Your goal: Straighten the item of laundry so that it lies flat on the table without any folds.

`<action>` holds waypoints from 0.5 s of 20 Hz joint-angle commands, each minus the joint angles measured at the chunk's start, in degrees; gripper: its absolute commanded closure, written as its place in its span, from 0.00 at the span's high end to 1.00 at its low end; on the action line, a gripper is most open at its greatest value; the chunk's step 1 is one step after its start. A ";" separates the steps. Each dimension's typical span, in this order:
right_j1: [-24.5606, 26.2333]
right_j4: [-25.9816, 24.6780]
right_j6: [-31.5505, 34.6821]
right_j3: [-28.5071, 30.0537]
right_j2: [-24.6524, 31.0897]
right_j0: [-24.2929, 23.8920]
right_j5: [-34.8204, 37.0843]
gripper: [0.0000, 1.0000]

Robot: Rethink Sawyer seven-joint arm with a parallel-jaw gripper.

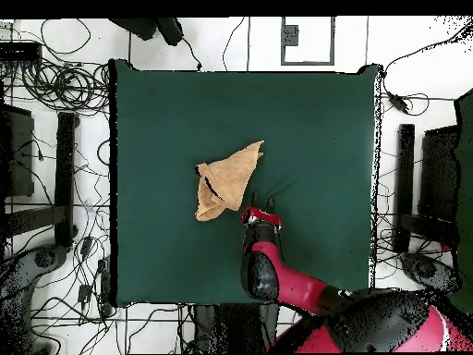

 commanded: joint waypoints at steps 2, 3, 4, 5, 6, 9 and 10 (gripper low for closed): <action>12.94 -1.75 22.65 -2.30 16.88 3.41 9.79 1.00; 13.19 -1.74 22.51 -2.34 17.02 3.38 9.54 1.00; 13.44 -1.73 22.37 -2.38 17.16 3.35 9.28 1.00; 13.67 -1.80 22.19 -2.43 17.32 3.23 9.22 1.00; 14.02 -2.21 22.11 -2.63 17.54 3.01 9.22 1.00; 14.75 -3.00 21.85 -2.87 18.10 2.38 9.18 1.00; 15.06 -3.39 21.94 -2.94 18.35 2.05 9.05 1.00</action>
